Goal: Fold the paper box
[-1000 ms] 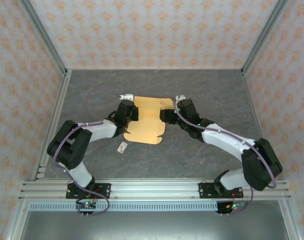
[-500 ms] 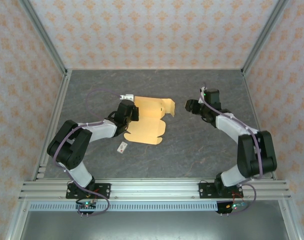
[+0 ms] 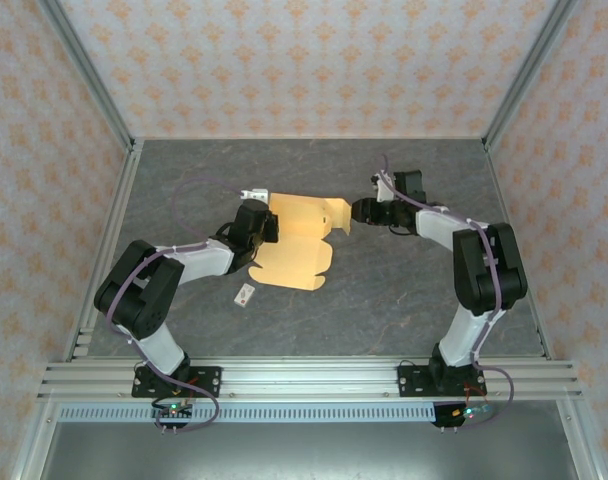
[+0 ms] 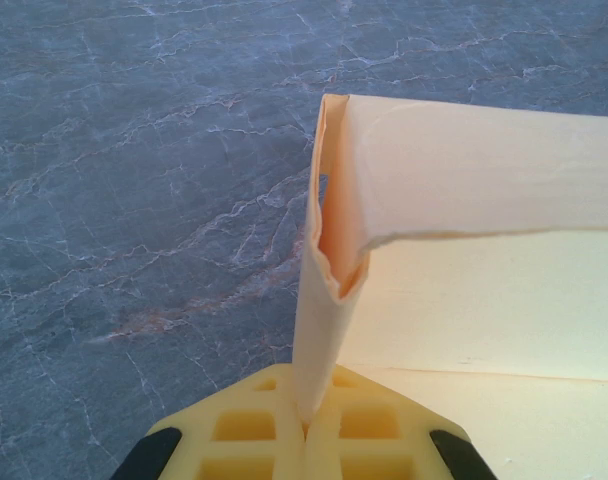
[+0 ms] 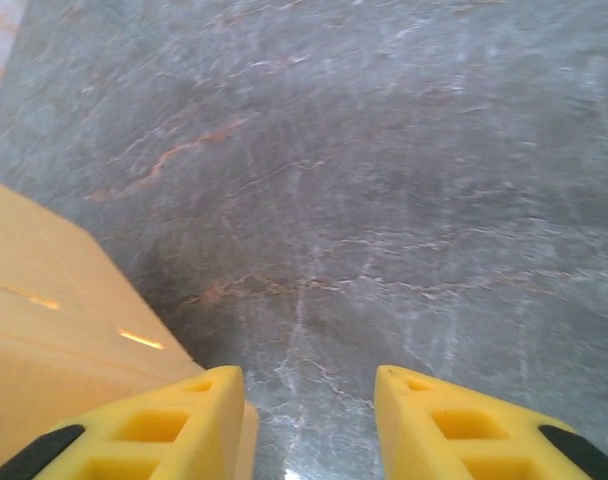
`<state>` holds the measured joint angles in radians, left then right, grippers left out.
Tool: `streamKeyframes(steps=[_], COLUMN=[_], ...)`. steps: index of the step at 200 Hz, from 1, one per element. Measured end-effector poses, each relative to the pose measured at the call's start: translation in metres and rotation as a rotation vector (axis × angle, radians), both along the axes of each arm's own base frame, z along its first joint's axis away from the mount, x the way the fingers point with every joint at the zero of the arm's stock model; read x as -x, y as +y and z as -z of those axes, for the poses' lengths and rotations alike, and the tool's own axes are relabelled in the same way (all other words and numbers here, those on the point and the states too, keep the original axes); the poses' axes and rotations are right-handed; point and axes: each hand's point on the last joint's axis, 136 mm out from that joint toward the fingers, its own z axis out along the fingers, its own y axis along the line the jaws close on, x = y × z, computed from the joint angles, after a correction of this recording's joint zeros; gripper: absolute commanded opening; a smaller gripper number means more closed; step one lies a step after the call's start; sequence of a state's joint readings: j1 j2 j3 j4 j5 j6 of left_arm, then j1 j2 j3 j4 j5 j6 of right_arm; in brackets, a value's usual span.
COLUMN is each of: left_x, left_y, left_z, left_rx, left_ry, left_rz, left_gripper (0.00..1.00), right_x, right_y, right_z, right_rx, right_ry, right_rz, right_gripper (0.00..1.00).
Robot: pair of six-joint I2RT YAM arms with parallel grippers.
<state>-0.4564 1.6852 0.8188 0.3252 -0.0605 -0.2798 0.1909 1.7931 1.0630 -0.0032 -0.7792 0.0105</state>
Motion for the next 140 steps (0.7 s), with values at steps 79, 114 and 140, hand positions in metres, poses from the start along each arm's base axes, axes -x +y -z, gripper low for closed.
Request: streamKeyframes(steps=[79,114,140], left_x=[-0.001,-0.002,-0.002], left_y=[-0.001,0.0,0.0], left_z=[-0.002,-0.002,-0.002], left_rx=[0.003,0.002,0.002], left_ry=[-0.005,-0.005,-0.005], left_rz=[0.0,-0.001,-0.001], left_gripper=[0.0,0.0,0.0], right_x=[0.024,0.033,0.037], right_y=[0.025,0.036,0.042], right_z=[-0.004,-0.005,-0.006], right_rx=[-0.059,-0.069,-0.081], right_ry=[-0.001,-0.002,-0.001], right_rz=[-0.171,-0.223,-0.248], right_gripper=[0.44,0.41,0.41])
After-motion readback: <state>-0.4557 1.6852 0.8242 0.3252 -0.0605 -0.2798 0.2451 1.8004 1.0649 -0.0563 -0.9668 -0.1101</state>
